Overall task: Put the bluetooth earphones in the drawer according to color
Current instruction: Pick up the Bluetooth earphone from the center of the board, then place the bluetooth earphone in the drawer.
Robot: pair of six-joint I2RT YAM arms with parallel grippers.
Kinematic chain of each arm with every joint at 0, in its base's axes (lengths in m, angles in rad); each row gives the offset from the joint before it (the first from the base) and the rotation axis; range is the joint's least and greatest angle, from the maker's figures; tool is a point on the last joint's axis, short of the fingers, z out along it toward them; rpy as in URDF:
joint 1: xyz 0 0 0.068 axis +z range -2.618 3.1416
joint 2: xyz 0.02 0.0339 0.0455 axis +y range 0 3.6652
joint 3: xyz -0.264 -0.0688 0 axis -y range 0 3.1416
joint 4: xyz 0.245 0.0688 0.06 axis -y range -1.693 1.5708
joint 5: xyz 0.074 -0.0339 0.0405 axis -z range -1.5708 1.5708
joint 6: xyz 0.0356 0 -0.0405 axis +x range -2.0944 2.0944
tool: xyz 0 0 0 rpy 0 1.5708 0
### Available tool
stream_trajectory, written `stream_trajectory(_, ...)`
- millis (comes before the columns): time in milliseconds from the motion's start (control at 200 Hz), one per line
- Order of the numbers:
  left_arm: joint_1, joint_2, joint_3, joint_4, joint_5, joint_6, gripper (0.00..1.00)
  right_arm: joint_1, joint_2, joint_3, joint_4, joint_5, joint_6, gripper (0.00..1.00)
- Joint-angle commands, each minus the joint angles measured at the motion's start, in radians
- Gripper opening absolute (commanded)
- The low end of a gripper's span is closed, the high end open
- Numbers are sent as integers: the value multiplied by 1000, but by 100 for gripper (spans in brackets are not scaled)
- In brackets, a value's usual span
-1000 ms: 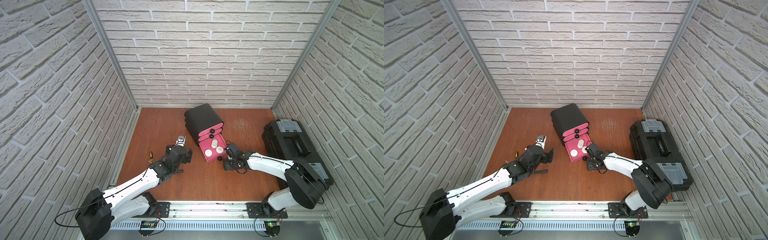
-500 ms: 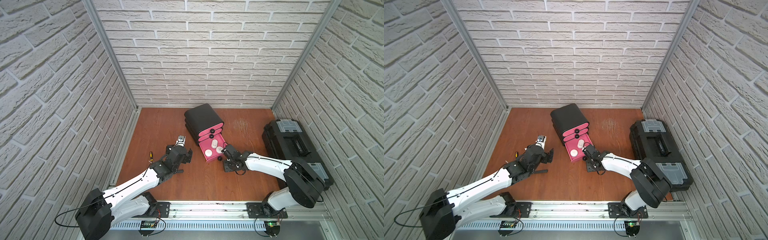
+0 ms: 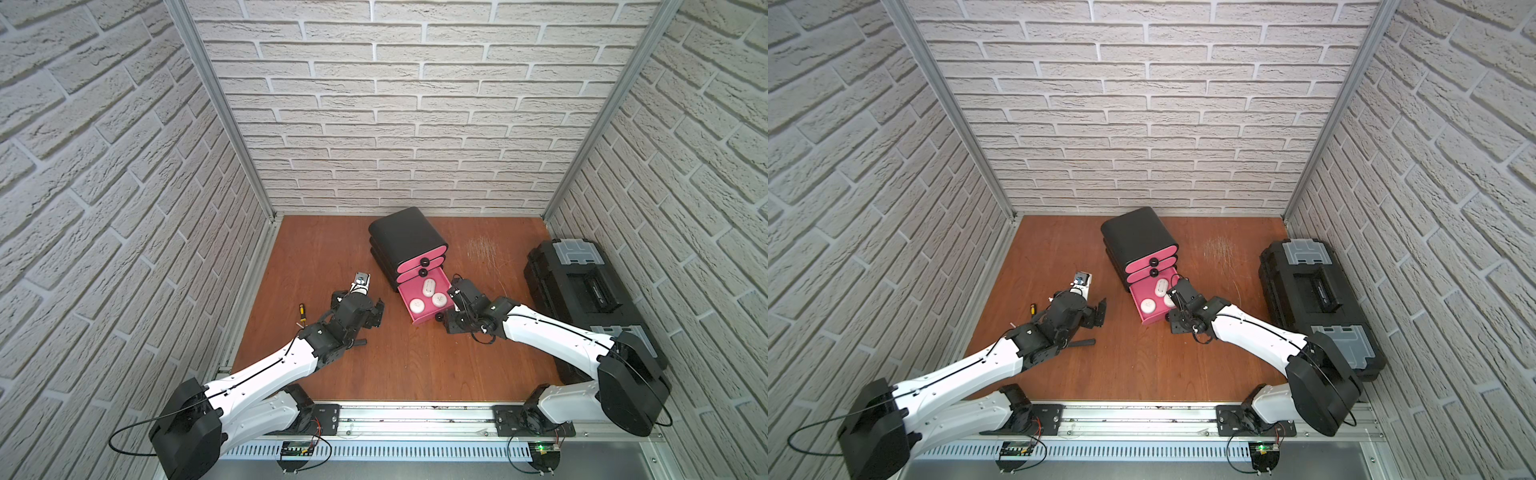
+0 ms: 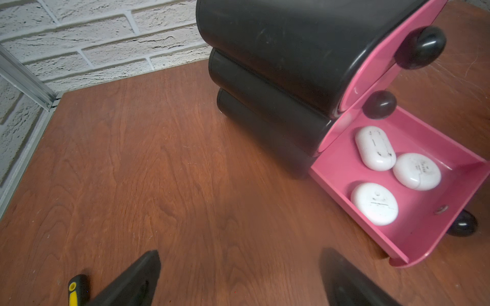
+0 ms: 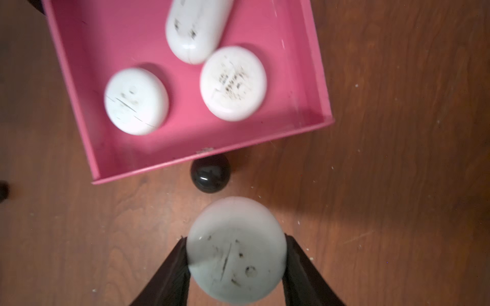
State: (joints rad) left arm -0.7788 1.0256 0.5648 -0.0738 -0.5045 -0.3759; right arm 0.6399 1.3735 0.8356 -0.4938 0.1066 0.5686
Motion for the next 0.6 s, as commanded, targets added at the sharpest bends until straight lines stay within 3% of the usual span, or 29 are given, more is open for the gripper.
stream_trajectory(0,9,-15,-14,43,-14,4,98,9,-11,43,75,-50,0,42)
stream_trajectory(595,11,-28,-17,44,-9,7,98,9,246,171,408,-25,43,43)
